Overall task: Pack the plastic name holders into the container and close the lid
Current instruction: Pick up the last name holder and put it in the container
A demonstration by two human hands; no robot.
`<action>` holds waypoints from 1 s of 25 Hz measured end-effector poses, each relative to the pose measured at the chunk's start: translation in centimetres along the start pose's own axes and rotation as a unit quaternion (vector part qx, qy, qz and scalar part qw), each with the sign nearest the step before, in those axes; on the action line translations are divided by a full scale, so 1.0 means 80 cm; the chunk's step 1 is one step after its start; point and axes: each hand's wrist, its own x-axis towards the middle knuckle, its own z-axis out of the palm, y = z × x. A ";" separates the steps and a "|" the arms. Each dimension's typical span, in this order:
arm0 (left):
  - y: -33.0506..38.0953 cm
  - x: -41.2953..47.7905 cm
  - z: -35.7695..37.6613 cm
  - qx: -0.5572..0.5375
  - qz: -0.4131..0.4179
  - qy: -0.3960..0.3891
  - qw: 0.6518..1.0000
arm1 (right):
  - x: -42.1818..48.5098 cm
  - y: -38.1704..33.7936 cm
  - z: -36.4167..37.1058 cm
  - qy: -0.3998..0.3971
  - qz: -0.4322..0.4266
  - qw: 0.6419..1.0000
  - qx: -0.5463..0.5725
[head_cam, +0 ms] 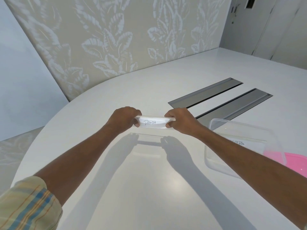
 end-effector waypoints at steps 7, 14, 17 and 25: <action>0.081 0.008 -0.049 -0.001 0.056 0.031 0.998 | -0.061 0.025 -0.091 0.024 0.012 0.999 -0.020; 0.183 0.028 -0.078 -0.009 0.104 0.037 0.994 | -0.133 0.068 -0.173 0.046 0.048 0.997 -0.032; 0.226 0.036 -0.084 -0.011 0.122 0.037 0.992 | -0.165 0.088 -0.201 0.056 0.067 0.996 -0.034; 0.328 0.052 -0.070 -0.028 0.171 0.029 0.984 | -0.235 0.145 -0.251 0.069 0.108 0.990 -0.060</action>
